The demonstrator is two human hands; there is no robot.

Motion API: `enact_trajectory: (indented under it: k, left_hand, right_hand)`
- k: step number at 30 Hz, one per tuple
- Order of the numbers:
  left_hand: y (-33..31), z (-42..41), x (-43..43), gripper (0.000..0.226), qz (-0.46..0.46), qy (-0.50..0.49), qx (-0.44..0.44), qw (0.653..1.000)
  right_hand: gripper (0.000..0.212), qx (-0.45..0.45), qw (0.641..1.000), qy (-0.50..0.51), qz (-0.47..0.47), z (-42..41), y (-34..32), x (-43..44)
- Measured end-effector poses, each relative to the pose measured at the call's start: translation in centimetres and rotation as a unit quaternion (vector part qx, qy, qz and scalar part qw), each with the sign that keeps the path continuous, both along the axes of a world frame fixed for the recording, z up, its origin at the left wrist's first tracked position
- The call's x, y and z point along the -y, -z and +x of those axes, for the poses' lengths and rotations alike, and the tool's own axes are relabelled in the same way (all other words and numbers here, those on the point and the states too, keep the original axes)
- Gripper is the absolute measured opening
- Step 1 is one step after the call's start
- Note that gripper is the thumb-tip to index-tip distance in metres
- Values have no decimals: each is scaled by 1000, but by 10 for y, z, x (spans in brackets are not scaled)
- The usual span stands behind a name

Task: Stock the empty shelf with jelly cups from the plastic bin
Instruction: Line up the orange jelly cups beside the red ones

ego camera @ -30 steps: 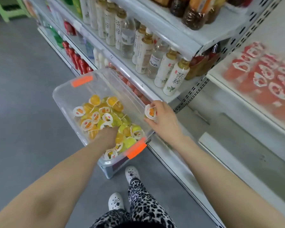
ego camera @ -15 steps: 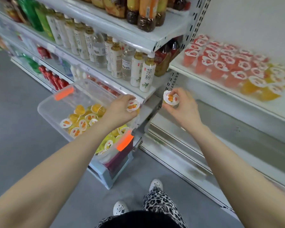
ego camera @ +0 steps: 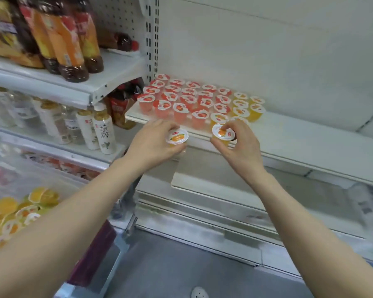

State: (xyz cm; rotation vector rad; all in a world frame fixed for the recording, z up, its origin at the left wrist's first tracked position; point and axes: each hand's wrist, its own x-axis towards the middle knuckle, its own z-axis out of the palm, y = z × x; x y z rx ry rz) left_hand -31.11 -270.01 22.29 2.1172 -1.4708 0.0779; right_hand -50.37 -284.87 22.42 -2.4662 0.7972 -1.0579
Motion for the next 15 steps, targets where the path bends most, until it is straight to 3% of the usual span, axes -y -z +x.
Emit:
enact_trajectory:
  k: [4,9,15]
  left_hand:
    - [-20,-35,51,54,-15,28,33,999]
    - [-32,-65,101,60,-6,35,67,997]
    - [-33,-82,135,58,14,14,93,995]
  right_hand:
    - [32,-4,999,53,-7,-43,-12,55]
    - [33,-58,992,101,56,-69,-17,126]
    - [32,-149,980,75,108,-59,-6,178]
